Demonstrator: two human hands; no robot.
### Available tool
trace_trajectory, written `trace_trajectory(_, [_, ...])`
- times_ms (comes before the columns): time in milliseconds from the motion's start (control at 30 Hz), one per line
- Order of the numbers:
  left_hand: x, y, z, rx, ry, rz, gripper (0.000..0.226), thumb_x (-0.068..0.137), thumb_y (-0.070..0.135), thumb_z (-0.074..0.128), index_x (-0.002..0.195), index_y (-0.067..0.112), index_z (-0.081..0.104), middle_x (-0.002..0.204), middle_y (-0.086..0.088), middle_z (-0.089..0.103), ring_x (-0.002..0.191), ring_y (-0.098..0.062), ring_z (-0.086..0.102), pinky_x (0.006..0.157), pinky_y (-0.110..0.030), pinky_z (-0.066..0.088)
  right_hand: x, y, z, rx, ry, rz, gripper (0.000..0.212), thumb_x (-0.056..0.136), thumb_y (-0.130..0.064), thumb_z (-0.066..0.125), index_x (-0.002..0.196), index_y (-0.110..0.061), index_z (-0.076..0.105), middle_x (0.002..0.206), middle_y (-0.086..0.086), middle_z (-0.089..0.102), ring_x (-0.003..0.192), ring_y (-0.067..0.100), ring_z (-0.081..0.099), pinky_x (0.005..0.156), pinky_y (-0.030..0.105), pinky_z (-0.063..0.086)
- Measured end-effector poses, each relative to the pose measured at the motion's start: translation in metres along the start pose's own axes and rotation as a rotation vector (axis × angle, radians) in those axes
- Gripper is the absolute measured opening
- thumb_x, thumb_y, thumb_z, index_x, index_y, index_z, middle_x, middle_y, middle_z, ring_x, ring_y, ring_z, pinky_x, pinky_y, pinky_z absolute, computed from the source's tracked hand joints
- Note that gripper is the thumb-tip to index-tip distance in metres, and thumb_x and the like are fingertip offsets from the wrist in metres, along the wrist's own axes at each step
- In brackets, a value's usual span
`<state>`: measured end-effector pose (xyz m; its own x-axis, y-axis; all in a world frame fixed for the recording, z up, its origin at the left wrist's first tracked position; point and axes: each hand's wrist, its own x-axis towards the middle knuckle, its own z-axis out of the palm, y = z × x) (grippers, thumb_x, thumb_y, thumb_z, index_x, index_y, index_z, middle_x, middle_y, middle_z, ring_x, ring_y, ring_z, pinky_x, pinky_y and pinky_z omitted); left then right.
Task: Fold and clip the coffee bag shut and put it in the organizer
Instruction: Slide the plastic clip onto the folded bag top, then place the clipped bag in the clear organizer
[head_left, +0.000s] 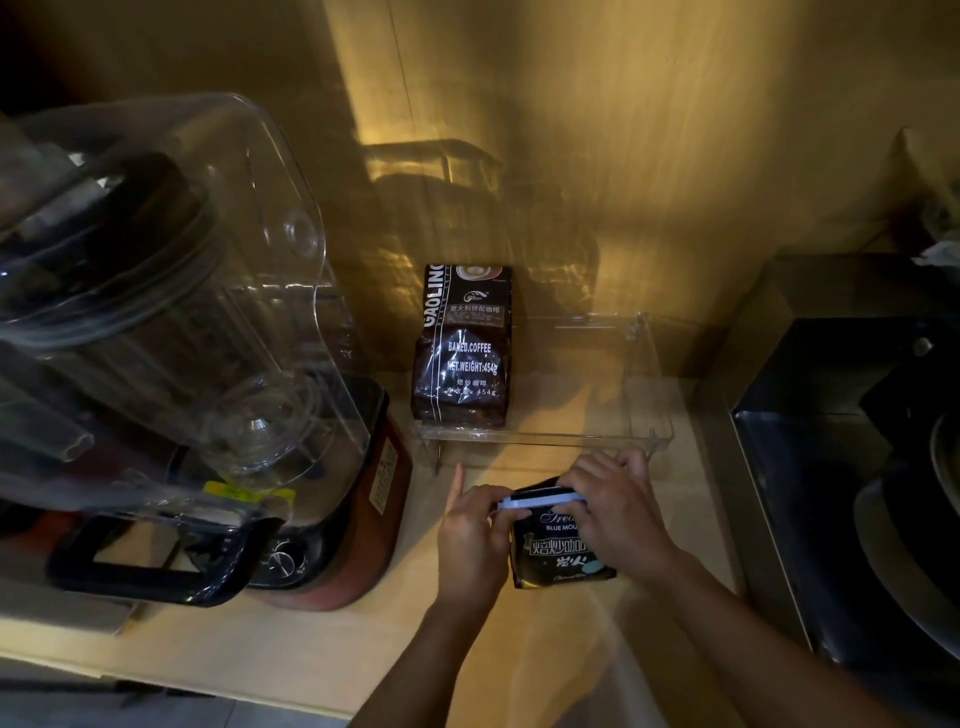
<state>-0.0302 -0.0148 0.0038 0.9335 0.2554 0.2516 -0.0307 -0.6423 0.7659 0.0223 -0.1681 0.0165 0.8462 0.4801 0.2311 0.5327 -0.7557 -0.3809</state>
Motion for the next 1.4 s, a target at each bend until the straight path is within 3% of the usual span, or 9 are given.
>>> trace_trajectory(133, [-0.005, -0.001, 0.005, -0.151, 0.046, -0.114, 0.005, 0.077, 0.004, 0.067, 0.077, 0.008, 0.065, 0.071, 0.002, 0.064, 0.077, 0.008, 0.059, 0.116, -0.033, 0.015, -0.002, 0.002, 0.001, -0.003, 0.021, -0.020, 0.008, 0.074, -0.017, 0.065, 0.080, -0.012, 0.063, 0.079, 0.003, 0.065, 0.079, 0.024, 0.058, 0.076, 0.034, 0.021])
trace_trajectory(367, [0.009, -0.003, -0.005, -0.428, -0.154, -0.317, 0.016, 0.069, 0.008, 0.075, 0.074, 0.019, 0.064, 0.091, -0.007, 0.063, 0.096, -0.028, 0.056, 0.088, -0.050, 0.045, 0.004, 0.022, -0.008, 0.248, -0.120, 0.136, 0.025, 0.072, -0.037, 0.068, 0.094, -0.026, 0.062, 0.090, -0.021, 0.049, 0.090, 0.002, 0.026, 0.072, 0.024, 0.013])
trace_trajectory(467, [0.009, -0.014, -0.004, -0.600, -0.221, -0.452, 0.017, 0.070, 0.003, 0.071, 0.085, 0.006, 0.063, 0.109, -0.019, 0.060, 0.106, -0.035, 0.055, 0.088, -0.047, 0.049, -0.001, 0.036, -0.013, 0.509, -0.179, 0.312, 0.023, 0.070, -0.027, 0.072, 0.090, -0.027, 0.062, 0.093, -0.021, 0.053, 0.097, 0.006, 0.037, 0.086, 0.032, 0.032])
trace_trajectory(600, [0.003, -0.021, -0.002, -0.762, -0.363, -0.522, 0.027, 0.067, 0.014, 0.071, 0.093, 0.009, 0.063, 0.108, -0.015, 0.063, 0.104, -0.029, 0.060, 0.072, -0.025, 0.055, -0.013, 0.043, -0.014, 0.853, -0.160, 0.483, 0.024, 0.071, -0.013, 0.073, 0.086, -0.026, 0.062, 0.100, 0.000, 0.059, 0.094, 0.019, 0.057, 0.078, 0.038, 0.052])
trace_trajectory(767, [-0.001, -0.023, 0.012, -0.835, -0.155, -0.678, 0.048, 0.066, 0.002, 0.071, 0.109, 0.006, 0.049, 0.117, -0.020, 0.060, 0.111, -0.033, 0.056, 0.088, -0.045, 0.050, -0.026, 0.037, 0.003, 0.952, 0.041, 0.677, 0.041, 0.073, -0.011, 0.071, 0.104, -0.030, 0.052, 0.098, -0.016, 0.052, 0.090, 0.003, 0.052, 0.063, 0.020, 0.046])
trace_trajectory(967, [-0.011, -0.013, 0.023, -0.502, -0.006, -0.505, 0.015, 0.071, 0.002, 0.071, 0.076, 0.004, 0.058, 0.101, -0.013, 0.062, 0.102, -0.028, 0.059, 0.087, -0.046, 0.051, -0.038, 0.021, 0.021, 0.948, 0.165, 0.766, 0.022, 0.075, -0.010, 0.069, 0.079, -0.023, 0.052, 0.084, -0.007, 0.058, 0.077, 0.003, 0.055, 0.058, 0.018, 0.042])
trace_trajectory(1100, [-0.025, -0.010, 0.034, -0.356, 0.013, -0.532, 0.012, 0.073, 0.009, 0.072, 0.079, 0.008, 0.061, 0.109, -0.009, 0.054, 0.104, -0.020, 0.051, 0.094, -0.043, 0.045, -0.041, 0.022, 0.023, 0.928, 0.160, 0.749, 0.016, 0.077, -0.010, 0.068, 0.080, -0.014, 0.053, 0.083, 0.001, 0.059, 0.075, 0.008, 0.056, 0.058, 0.021, 0.044])
trace_trajectory(1267, [-0.038, -0.010, 0.036, -0.574, 0.076, -0.710, 0.015, 0.081, -0.001, 0.060, 0.069, 0.007, 0.056, 0.090, -0.020, 0.060, 0.086, -0.028, 0.057, 0.072, -0.043, 0.050, -0.054, 0.024, 0.029, 0.952, 0.133, 0.739, 0.016, 0.079, -0.008, 0.064, 0.072, -0.014, 0.052, 0.081, 0.012, 0.063, 0.076, 0.023, 0.060, 0.060, 0.032, 0.050])
trace_trajectory(1400, [-0.033, 0.004, 0.035, -0.757, 0.123, -0.789, 0.026, 0.083, -0.008, 0.053, 0.061, 0.006, 0.049, 0.065, -0.010, 0.053, 0.066, -0.022, 0.051, 0.061, -0.034, 0.044, -0.053, 0.027, 0.026, 0.892, 0.144, 0.732, 0.024, 0.079, -0.005, 0.063, 0.064, -0.017, 0.049, 0.071, 0.011, 0.061, 0.069, 0.025, 0.058, 0.057, 0.032, 0.044])
